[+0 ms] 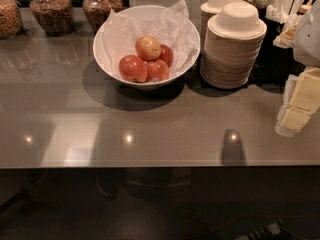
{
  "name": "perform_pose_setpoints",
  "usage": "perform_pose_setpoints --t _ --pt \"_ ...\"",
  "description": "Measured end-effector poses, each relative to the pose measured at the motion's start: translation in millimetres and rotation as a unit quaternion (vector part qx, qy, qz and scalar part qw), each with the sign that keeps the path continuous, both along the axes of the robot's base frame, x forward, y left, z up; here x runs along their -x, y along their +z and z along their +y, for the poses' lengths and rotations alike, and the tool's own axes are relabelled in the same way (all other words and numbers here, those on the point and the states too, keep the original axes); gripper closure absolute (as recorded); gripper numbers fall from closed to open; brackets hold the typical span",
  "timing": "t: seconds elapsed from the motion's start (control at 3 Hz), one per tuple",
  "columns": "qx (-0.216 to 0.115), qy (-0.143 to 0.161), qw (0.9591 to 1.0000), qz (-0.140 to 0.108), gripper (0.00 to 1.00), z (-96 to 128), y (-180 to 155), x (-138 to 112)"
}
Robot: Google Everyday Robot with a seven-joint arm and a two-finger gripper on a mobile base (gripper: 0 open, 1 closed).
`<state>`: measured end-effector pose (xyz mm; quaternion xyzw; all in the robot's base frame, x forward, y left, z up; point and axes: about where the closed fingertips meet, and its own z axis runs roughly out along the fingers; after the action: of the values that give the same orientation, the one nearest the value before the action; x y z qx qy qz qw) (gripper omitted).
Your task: Pick apple from white bowl
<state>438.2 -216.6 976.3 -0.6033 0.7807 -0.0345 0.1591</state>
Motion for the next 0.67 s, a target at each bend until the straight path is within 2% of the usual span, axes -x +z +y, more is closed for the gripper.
perform_pose_setpoints --t 0.33,0.67 --pt "-0.003 0.001 0.9999 -0.011 0.0 1 4 -2" --pt "-0.029 0.014 0.998 -0.054 0.0 6 9 -16"
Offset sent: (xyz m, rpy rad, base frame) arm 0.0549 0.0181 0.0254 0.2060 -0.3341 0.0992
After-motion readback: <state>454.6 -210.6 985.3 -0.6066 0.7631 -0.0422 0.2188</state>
